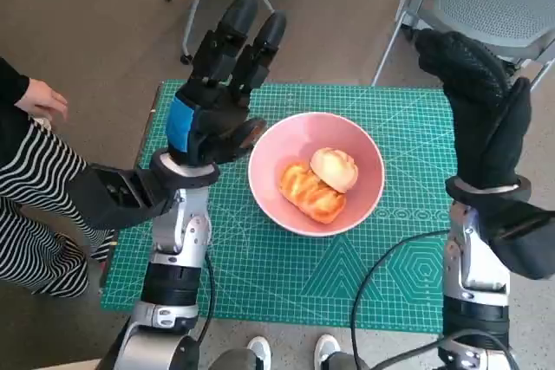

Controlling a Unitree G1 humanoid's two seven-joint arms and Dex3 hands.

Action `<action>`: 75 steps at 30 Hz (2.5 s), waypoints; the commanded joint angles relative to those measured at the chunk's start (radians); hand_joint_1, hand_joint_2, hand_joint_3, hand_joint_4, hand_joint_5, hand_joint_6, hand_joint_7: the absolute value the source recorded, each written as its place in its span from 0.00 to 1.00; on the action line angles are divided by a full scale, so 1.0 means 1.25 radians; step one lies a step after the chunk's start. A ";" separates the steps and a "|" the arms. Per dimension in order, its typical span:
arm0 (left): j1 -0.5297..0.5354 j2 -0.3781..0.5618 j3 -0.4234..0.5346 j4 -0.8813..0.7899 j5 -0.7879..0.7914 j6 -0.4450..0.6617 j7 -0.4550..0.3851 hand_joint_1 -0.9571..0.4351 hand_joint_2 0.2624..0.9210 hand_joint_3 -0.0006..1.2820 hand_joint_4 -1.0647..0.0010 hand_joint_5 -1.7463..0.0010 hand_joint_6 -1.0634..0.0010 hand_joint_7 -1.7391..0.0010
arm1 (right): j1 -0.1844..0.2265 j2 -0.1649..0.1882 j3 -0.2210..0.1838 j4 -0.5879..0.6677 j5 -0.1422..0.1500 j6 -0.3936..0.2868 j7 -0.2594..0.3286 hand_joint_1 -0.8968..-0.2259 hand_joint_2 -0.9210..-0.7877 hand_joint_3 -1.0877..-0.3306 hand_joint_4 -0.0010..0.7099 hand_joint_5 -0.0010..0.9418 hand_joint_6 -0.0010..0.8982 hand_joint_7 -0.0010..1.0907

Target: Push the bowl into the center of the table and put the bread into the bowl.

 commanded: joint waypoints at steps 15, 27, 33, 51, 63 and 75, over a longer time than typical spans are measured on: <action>0.002 -0.005 -0.006 0.000 0.023 -0.019 0.002 0.30 1.00 0.19 0.89 0.99 1.00 0.76 | 0.028 -0.003 -0.002 -0.004 -0.015 0.000 -0.016 0.35 0.00 0.53 0.34 0.00 0.13 0.47; 0.003 -0.001 -0.007 -0.001 0.030 -0.023 -0.004 0.30 1.00 0.19 0.89 0.99 1.00 0.76 | 0.028 -0.001 0.001 -0.008 -0.019 0.003 -0.019 0.35 0.00 0.53 0.34 0.00 0.14 0.47; 0.004 0.001 -0.005 -0.002 0.028 -0.023 -0.009 0.30 0.99 0.19 0.90 0.99 1.00 0.76 | 0.027 0.002 0.002 -0.008 -0.021 0.003 -0.018 0.35 0.00 0.53 0.34 0.00 0.15 0.47; 0.004 0.001 0.001 0.002 0.023 -0.021 -0.017 0.30 0.97 0.21 0.91 1.00 1.00 0.77 | 0.023 0.003 0.005 0.007 -0.018 -0.006 -0.013 0.34 0.00 0.53 0.33 0.00 0.15 0.46; 0.004 0.002 0.001 0.001 0.023 -0.019 -0.016 0.30 0.96 0.23 0.91 0.99 1.00 0.77 | 0.028 0.003 0.005 0.020 -0.013 -0.022 -0.007 0.35 0.00 0.53 0.34 0.00 0.15 0.46; 0.005 0.002 -0.003 -0.004 0.028 -0.018 -0.013 0.30 0.93 0.25 0.90 0.99 1.00 0.75 | 0.026 0.005 0.007 0.038 -0.010 -0.038 -0.001 0.34 0.00 0.53 0.34 0.00 0.15 0.46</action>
